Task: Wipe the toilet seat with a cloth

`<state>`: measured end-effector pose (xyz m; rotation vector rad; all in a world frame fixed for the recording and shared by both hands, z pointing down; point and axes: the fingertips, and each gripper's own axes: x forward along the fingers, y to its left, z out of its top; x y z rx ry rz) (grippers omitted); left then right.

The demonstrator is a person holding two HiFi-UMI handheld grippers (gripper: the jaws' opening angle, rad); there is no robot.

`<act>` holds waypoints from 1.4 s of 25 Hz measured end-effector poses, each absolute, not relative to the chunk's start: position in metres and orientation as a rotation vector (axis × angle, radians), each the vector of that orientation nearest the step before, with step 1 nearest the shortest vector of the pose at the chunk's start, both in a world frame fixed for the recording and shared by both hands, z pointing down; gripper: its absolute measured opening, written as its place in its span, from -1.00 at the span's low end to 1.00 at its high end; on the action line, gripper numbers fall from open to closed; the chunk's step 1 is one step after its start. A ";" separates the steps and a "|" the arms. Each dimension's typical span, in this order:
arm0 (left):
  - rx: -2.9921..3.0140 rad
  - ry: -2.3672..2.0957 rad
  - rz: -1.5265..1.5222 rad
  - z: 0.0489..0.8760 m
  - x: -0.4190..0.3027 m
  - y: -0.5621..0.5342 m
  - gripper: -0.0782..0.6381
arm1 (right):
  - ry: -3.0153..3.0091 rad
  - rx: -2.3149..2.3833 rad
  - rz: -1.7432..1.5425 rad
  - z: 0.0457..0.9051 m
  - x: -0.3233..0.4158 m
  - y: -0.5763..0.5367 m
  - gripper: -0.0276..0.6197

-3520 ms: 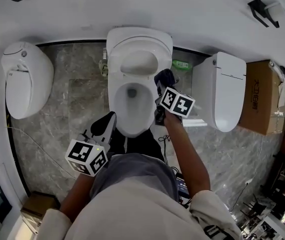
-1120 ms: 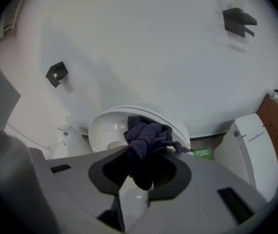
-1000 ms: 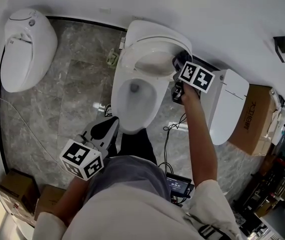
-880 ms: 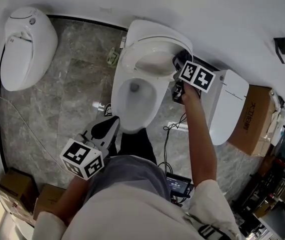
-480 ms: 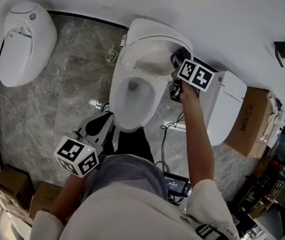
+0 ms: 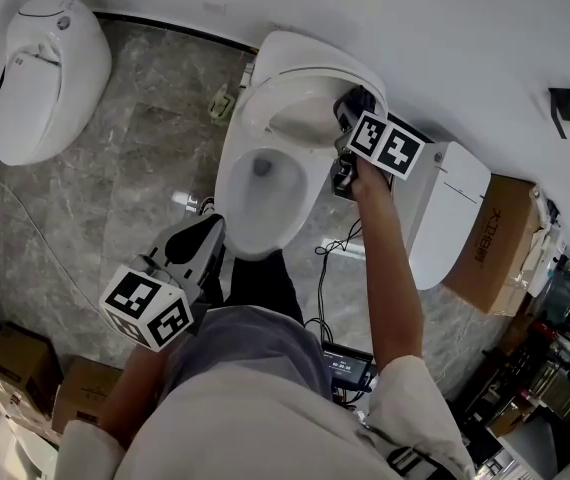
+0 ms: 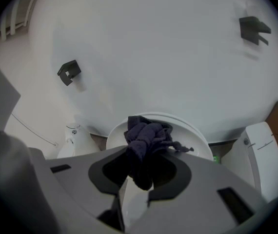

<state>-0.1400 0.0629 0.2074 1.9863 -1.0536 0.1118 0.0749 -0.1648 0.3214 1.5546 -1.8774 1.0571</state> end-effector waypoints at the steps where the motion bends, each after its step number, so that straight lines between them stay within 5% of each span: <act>1: 1.985 -1.053 0.111 0.208 -0.140 0.063 -0.76 | -1.883 1.552 1.059 0.321 0.073 -0.165 -0.66; 35: 1.834 -1.111 0.081 0.243 -0.181 0.088 -0.76 | -2.022 1.427 0.885 0.373 -0.014 -0.161 -0.66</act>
